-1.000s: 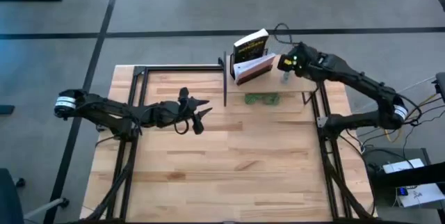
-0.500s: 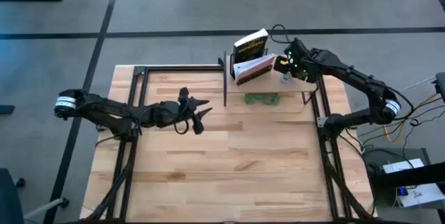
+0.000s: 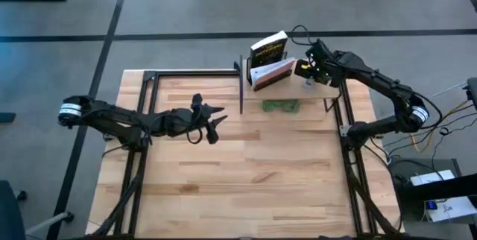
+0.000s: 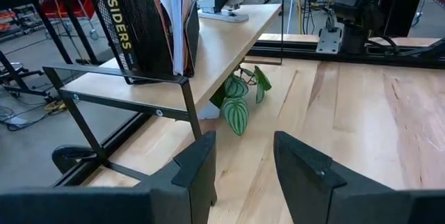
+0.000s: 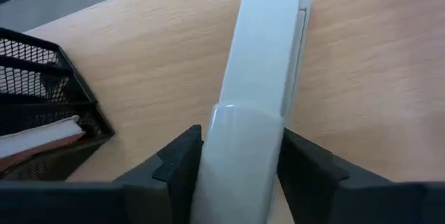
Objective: Stock shelves
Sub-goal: Remove the gray stapler from the shelf
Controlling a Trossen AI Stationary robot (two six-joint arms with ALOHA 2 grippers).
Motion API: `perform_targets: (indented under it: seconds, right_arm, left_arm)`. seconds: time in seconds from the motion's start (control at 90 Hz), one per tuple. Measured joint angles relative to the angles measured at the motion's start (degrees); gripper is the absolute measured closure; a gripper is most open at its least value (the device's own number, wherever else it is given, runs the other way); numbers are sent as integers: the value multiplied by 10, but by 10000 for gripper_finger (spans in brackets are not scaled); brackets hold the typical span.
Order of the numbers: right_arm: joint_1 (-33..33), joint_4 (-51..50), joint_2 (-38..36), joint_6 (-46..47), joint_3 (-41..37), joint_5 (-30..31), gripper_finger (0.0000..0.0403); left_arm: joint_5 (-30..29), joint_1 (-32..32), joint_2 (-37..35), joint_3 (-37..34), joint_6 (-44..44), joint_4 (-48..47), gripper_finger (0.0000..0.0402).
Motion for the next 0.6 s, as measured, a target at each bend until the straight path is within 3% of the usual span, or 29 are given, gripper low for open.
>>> perform_targets:
  seconds: [0.156, 0.489, 0.6]
  right_arm:
    - [0, -3, 0, -4, 0, 0, 306]
    - [0, -11, -1, -61, 0, 2, 284]
    - [1, -20, -3, -66, 0, 4, 299]
  left_arm:
    - [0, 0, 0, 0, 0, 0, 274]
    - [0, 0, 0, 0, 0, 0, 274]
    - [0, 0, 0, 0, 0, 0, 274]
